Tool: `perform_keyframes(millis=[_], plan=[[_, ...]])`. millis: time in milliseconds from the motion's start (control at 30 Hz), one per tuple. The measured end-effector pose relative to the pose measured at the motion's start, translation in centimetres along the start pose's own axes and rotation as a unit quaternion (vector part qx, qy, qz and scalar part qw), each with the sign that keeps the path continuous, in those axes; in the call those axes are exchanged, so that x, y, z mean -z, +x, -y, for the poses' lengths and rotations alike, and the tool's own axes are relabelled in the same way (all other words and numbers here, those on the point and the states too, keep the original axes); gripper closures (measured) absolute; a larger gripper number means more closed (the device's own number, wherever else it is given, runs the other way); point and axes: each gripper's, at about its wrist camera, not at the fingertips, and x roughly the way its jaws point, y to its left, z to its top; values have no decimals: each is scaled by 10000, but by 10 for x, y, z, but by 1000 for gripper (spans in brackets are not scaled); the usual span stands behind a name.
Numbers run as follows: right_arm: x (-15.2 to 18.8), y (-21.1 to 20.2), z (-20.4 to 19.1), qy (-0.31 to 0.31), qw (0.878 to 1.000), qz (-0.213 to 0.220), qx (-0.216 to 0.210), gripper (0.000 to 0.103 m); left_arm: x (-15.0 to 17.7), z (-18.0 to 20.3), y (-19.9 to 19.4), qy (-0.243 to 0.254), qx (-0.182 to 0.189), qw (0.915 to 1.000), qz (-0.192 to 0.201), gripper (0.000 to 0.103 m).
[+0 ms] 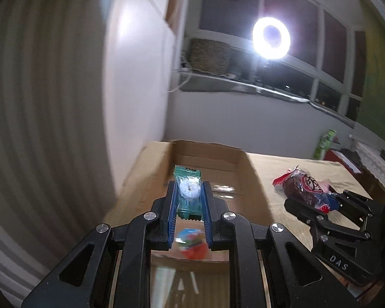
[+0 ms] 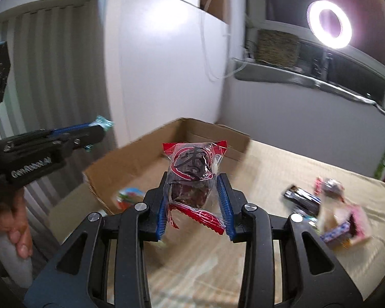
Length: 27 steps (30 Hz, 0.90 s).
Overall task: Organize snacks
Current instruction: 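Carry both snacks to the box and open both grippers to drop them, then return both grippers to the pile and grasp a chocolate bar with the right gripper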
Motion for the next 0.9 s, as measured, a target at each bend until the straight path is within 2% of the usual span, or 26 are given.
perform_keyframes(millis=[233,333,367,400,433,467,500,533,567,900], plan=[[0,16,-8,-41,9999,-50,-104,66,-2,-5,9,-67,56,10000,-41,87],[5,33,-5,-80,9995,-238,-201,59,1,-6,19,-68,-3,9999,-79,87],[8,35,-4,-81,9995,-252,-155,51,3,-6,24,-62,-55,9999,-107,85],[12,33,-2,-90,9996,-240,-94,47,2,-8,30,-66,-82,9998,-146,84],[14,32,-1,-110,9996,-234,-60,47,3,-9,32,-81,-121,9997,-186,81],[16,30,-2,-122,9997,-223,-37,47,5,-12,33,-124,-173,9995,-214,62],[18,27,-1,-126,9997,-196,-12,47,5,-14,32,-183,-199,9995,-183,37],[20,24,0,-116,9998,-178,-12,47,5,-17,30,-238,-231,9994,-118,30],[21,22,0,-101,9998,-173,-24,47,4,-20,26,-315,-310,9990,-37,27],[25,3,-10,-44,10000,20,-80,46,-4,-30,8,-498,-376,9980,45,24]])
